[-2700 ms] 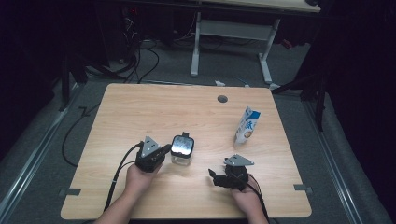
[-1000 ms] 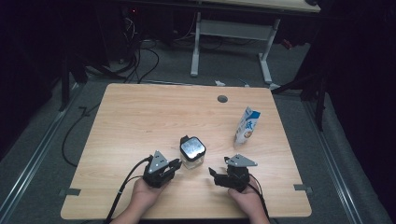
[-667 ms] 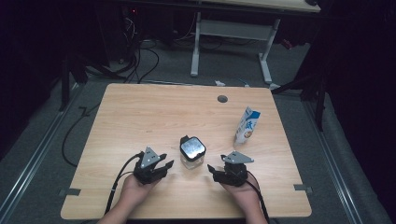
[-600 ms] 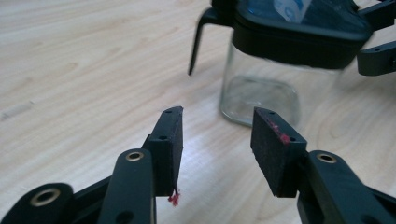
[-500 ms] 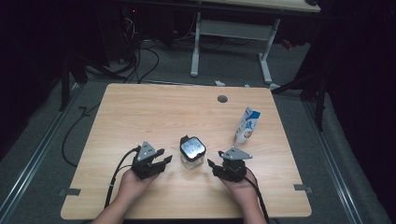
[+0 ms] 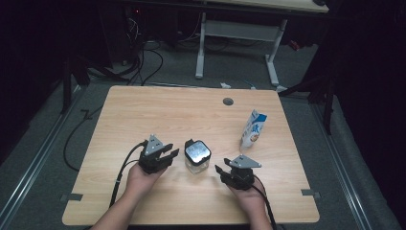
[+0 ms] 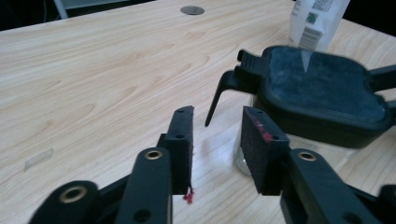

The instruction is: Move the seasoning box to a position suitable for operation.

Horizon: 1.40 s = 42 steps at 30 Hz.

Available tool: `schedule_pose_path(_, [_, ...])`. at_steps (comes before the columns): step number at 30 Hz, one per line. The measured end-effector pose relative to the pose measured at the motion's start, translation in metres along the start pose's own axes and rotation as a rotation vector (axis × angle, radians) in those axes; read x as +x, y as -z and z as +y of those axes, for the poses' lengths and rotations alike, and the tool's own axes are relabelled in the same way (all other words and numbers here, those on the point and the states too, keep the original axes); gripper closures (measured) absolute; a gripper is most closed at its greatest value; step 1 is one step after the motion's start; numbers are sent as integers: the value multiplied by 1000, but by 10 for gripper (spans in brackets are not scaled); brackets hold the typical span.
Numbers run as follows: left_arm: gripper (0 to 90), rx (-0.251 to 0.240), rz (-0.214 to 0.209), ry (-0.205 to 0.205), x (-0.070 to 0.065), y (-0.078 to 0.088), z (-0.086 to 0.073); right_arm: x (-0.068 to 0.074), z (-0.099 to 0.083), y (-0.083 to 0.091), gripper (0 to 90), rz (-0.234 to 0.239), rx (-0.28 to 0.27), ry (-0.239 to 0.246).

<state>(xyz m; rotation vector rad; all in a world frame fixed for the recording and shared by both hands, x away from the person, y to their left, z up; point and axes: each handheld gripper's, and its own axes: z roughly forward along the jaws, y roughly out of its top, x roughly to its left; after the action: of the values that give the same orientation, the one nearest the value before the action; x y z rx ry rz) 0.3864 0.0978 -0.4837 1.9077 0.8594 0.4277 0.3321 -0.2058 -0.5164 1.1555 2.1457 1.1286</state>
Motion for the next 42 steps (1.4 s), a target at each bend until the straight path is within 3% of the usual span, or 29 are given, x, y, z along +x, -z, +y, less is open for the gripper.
schedule_pose_path(7, [778, -17, -16, 27, 1, -6, 12, 2, 0, -1, 600, 30, 0, -5])
schedule_pose_path(15, [852, -52, -1, 10, -4, -12, 27, 4, 2, 1, 697, 53, -8, -15])
schedule_pose_path(20, [873, -65, -5, 6, -6, -18, 35, 6, 3, 2, 784, 52, -4, -9])
schedule_pose_path(23, [872, -71, -26, -3, -8, -22, 37, 6, 4, 2, 898, 54, -11, -2])
schedule_pose_path(28, [897, -52, -15, -24, -8, -29, 38, 8, 5, 3, 899, 49, -17, 6])
schedule_pose_path(33, [899, -22, -33, -62, -11, -35, 37, 9, 5, 2, 897, 61, -15, 0])
schedule_pose_path(42, [900, -19, -30, -69, -12, -39, 37, 10, 4, 0, 885, 74, -12, 7])
